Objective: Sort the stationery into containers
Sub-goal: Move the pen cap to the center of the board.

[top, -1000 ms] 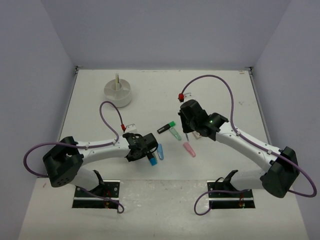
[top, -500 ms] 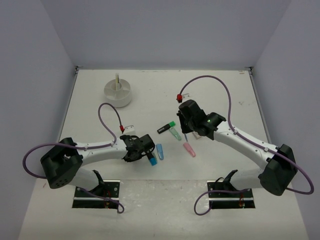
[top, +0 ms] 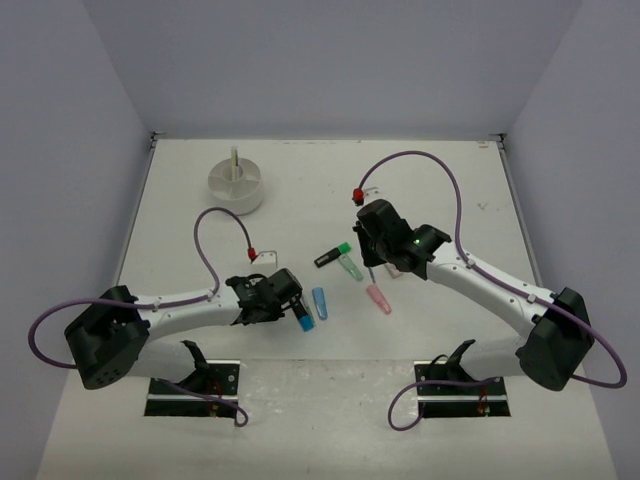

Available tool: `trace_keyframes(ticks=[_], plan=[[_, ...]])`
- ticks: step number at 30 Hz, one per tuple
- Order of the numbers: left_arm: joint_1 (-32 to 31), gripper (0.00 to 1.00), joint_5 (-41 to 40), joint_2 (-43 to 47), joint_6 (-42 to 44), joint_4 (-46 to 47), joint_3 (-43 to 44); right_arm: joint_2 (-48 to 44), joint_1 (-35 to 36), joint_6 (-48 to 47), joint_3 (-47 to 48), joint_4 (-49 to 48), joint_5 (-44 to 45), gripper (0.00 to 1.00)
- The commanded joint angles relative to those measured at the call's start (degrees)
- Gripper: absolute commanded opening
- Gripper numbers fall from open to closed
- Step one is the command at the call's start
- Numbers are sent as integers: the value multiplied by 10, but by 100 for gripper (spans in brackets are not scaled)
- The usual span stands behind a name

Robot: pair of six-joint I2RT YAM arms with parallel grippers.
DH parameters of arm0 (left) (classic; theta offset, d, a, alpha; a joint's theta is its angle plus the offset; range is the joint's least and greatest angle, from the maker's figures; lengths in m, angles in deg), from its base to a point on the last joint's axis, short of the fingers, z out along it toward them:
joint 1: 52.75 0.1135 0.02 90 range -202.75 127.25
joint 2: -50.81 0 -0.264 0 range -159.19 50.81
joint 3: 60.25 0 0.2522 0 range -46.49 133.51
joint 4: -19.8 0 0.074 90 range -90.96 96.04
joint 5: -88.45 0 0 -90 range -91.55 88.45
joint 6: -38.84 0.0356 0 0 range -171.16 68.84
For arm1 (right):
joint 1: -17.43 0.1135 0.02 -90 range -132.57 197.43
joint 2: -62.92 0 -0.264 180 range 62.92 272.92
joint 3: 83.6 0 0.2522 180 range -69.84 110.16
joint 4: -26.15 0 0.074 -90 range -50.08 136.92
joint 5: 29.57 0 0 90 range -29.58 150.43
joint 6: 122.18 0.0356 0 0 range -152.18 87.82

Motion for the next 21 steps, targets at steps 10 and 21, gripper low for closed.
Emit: trace_keyframes(ticks=[10,21], plan=[[-19,0,298,12,315,117,-2,-20,2,-22,-9,-24,-17,0],[-56,26,261,-15,305,89,12,-18,2,-25,-10,-26,-24,0]])
